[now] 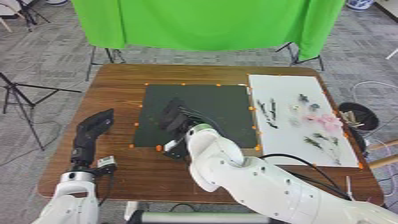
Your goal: Arrange flowers
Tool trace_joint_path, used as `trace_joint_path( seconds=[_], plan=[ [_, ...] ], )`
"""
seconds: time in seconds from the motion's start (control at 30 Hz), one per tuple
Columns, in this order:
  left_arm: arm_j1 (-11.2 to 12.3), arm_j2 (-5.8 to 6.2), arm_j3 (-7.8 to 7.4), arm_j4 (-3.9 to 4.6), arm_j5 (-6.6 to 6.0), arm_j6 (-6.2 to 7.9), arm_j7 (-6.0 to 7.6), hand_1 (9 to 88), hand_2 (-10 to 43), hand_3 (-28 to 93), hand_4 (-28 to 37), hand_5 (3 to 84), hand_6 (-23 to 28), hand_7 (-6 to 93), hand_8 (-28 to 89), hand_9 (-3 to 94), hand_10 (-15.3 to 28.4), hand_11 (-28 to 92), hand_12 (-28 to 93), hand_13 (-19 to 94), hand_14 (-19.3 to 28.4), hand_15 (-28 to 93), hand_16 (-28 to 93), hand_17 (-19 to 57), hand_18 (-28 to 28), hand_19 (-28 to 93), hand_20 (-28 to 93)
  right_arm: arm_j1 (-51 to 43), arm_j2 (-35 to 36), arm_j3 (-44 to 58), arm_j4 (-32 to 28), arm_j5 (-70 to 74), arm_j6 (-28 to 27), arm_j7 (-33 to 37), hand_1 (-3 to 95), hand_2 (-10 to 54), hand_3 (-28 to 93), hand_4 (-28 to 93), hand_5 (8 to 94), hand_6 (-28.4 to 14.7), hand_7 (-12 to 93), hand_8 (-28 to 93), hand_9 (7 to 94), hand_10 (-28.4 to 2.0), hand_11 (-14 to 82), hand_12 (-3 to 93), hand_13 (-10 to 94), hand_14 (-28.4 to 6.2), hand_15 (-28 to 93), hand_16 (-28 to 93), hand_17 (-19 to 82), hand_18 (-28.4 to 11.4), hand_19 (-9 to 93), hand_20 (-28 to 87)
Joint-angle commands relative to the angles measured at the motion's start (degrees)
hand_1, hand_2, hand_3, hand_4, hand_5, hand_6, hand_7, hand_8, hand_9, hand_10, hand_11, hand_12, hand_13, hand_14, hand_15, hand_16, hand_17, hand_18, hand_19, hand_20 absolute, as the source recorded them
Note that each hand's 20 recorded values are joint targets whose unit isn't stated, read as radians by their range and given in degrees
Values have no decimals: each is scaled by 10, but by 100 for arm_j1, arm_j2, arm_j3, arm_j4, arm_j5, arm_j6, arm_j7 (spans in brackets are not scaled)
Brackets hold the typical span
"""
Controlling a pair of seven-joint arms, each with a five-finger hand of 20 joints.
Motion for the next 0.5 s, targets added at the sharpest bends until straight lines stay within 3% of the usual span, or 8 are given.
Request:
trace_joint_path(
  seconds=[0.03, 0.5],
  plan=[
    [-46, -169, 174, 110, 10, -171, -87, 261, -72, 715, -218, 466, 23, 170, -83, 413, 125, 182, 103, 356, 159, 186, -4, 61, 104, 121, 137, -91, -96, 28, 212, 364, 498, 146, 567, -95, 625, 228, 732, -55, 398, 169, 884, -116, 266, 490, 937, -13, 534, 271, 739, -45, 835, 371],
    [-59, -264, 269, 120, 9, -259, -143, 261, -71, 715, -214, 464, 23, 169, -81, 412, 124, 181, 104, 354, 159, 185, -3, 60, 104, 121, 136, -166, -181, 95, 327, 1161, 1125, 141, 579, -95, 626, 185, 719, -57, 431, 129, 890, -115, 233, 454, 937, -22, 487, 233, 757, -45, 756, 381]
  ],
)
